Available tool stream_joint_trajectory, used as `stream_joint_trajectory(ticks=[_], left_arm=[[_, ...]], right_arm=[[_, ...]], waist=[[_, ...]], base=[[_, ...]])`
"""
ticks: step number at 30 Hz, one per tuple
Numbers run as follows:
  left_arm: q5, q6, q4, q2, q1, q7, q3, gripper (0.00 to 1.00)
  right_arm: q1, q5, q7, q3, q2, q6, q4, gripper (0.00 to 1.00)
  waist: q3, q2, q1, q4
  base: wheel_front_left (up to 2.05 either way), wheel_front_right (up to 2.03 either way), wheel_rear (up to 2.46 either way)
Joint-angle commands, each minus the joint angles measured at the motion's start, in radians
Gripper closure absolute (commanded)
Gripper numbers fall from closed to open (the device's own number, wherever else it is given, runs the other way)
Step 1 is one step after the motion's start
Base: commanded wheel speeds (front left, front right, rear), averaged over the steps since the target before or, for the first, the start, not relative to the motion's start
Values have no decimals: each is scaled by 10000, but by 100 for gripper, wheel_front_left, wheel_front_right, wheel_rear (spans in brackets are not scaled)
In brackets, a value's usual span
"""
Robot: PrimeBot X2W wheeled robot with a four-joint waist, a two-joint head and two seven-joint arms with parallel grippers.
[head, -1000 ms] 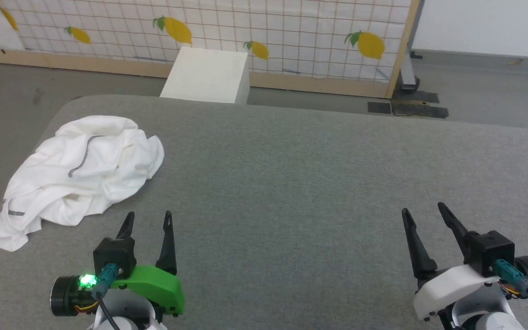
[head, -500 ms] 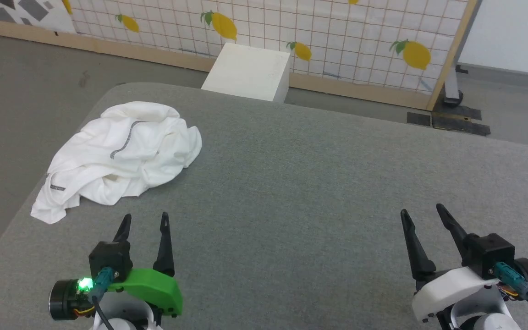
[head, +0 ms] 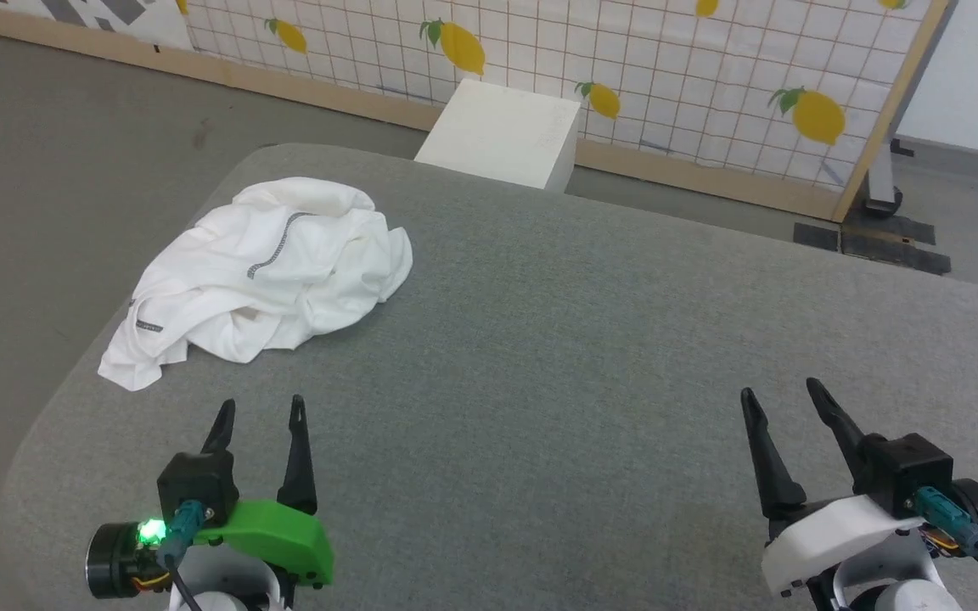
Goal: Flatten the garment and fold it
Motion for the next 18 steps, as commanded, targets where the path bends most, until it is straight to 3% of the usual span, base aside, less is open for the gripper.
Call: stream_joint_trajectory(ticks=[1, 18], left_arm=[[-195, 104, 71, 83, -111, -122, -41, 0], [-579, 355, 353, 166, -201, -470, -170, 0]], right_arm=[[-180, 72, -97, 6, 14, -8, 49, 0], [-246, 207, -275, -59, 19, -10, 169, 0]], waist=[[10, 0, 0, 101], [31, 0, 0, 813]], base=[[0, 0, 0], [0, 0, 0]])
